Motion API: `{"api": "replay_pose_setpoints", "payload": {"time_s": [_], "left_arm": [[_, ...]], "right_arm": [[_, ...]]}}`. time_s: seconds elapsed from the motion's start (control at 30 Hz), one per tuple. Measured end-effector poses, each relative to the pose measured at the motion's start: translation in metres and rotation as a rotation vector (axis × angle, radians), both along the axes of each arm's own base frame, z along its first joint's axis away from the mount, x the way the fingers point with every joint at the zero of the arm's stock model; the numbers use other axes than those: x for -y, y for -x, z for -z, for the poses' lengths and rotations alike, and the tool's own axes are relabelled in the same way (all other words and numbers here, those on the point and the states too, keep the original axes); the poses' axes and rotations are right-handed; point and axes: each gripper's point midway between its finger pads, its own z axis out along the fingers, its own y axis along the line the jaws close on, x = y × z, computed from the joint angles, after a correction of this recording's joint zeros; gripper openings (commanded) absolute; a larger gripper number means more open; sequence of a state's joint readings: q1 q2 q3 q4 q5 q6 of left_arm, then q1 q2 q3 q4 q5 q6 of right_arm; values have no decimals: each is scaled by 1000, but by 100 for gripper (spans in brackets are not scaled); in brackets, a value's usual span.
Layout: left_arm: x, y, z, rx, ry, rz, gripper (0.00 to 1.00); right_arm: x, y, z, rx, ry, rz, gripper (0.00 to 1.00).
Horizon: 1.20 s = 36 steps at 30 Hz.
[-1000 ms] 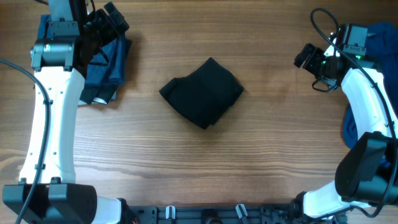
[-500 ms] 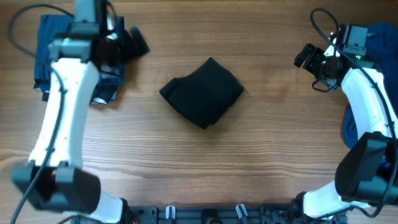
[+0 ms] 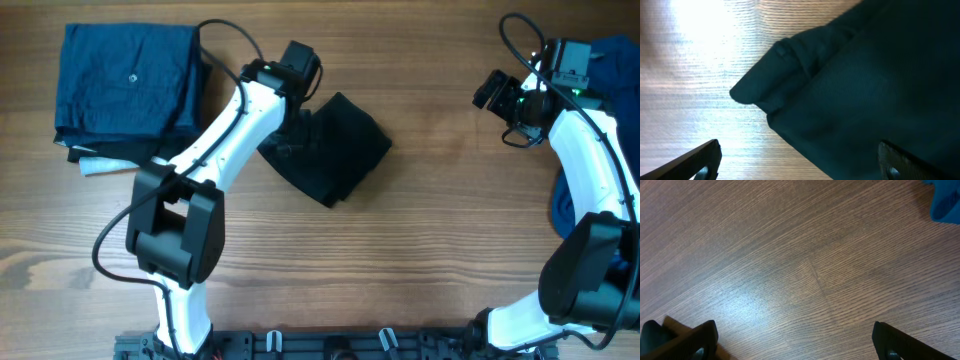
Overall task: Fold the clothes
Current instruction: 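Reach the left gripper to the folded black bundle and grasp it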
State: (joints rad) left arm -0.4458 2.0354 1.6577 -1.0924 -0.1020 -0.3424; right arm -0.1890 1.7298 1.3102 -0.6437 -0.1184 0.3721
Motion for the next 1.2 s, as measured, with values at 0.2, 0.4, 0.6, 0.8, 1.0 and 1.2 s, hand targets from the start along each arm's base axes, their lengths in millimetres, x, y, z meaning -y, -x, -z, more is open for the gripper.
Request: {"api": "replay_pose_setpoints", "payload": {"time_s": [0.2,0.4,0.6,0.8,1.0,1.2], "left_arm": [[-4,-9,-1,33,-47,123,100],[4,-9,-1,21,-13,277,100],[6,-8,5,-9,36,346,100],[-8,-14,39,-75,58,334,100],[-4,-15,61,-109,71,370,100],[-2,-13,62,-116,89,382,70]], "right_arm": [[0,0,0,0,0,0,99],[0,0,0,0,0,0,99],[0,0,0,0,0,0,100],[0,0,0,0,0,0,99],[0,0,0,0,0,0,99],[0,0,0,0,0,0,100]]}}
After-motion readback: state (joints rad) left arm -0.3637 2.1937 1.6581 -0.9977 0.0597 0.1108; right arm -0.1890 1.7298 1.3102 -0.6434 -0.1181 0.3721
